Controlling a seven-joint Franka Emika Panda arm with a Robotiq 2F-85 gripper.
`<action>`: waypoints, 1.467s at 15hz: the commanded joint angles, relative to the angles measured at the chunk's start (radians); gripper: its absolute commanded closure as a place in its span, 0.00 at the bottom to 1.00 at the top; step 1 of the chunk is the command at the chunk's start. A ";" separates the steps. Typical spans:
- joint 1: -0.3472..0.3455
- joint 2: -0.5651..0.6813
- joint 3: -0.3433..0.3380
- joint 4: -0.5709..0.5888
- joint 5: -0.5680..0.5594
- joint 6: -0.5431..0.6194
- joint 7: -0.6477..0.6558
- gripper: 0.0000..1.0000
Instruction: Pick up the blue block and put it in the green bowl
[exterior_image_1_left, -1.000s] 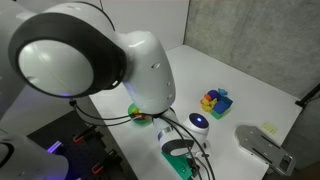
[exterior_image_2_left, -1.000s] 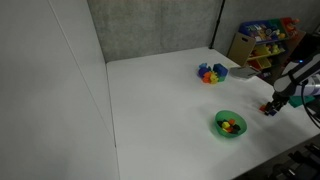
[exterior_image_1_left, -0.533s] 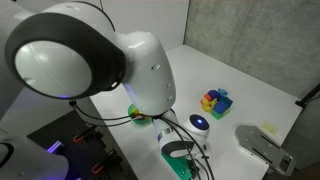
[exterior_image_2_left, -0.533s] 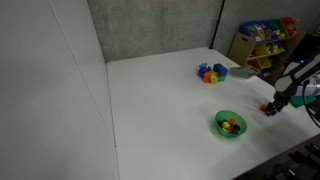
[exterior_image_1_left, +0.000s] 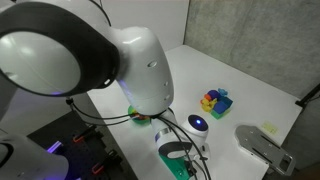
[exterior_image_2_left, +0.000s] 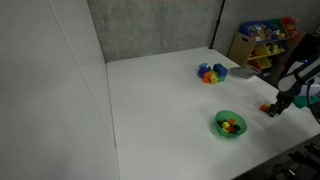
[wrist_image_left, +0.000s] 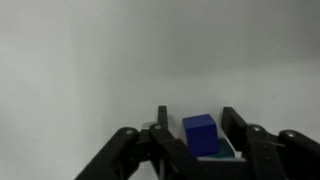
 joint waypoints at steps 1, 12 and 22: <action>-0.012 -0.065 0.009 -0.060 0.000 -0.007 -0.010 0.68; 0.107 -0.253 0.021 -0.180 -0.004 0.012 0.041 0.90; 0.336 -0.449 0.071 -0.201 0.030 -0.214 0.213 0.90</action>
